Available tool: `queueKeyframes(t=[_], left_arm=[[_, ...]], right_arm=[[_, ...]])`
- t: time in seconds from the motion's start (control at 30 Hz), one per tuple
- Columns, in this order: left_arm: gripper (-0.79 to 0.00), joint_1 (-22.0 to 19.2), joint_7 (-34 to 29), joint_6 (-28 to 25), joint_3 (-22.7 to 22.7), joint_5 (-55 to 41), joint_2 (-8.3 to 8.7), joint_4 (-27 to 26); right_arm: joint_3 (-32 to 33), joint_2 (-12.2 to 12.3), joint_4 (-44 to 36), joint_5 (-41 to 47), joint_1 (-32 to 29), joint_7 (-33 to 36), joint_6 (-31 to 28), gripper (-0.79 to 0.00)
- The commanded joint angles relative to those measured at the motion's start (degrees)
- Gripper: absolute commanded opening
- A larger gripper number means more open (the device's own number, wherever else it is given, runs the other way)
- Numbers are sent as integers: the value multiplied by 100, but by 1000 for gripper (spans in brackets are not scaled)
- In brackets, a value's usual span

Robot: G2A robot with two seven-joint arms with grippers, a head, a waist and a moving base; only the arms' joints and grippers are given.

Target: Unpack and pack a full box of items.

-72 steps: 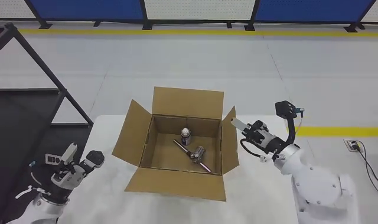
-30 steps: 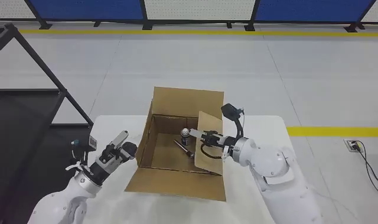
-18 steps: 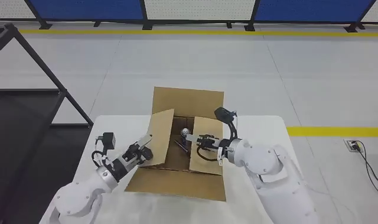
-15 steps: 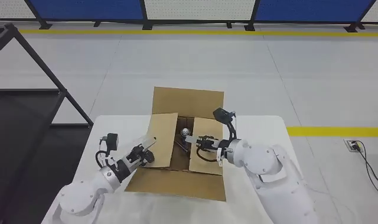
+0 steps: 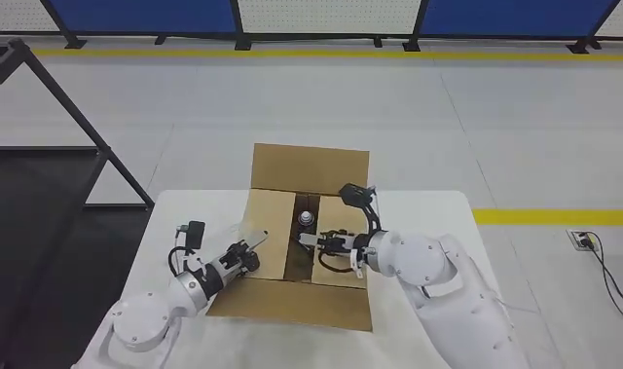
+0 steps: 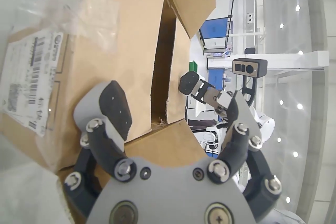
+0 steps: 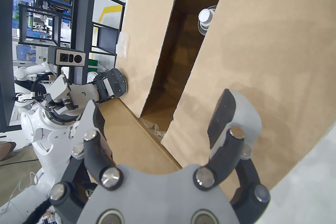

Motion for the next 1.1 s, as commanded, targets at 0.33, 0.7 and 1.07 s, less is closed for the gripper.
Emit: queueKeyframes(t=[0.33,0.7,1.07], left_arm=[[0,49,-23,44,111,56,-12,-71],[0,199,-119,23,86,88,1,-279],[0,399,-98,-128,-157,-153,18,-516]], right_arm=[[-156,11,127,-163,167,189,68,0],[7,75,-2,201,115,526,-273,0],[-15,99,99,284,161,491,-200,0]])
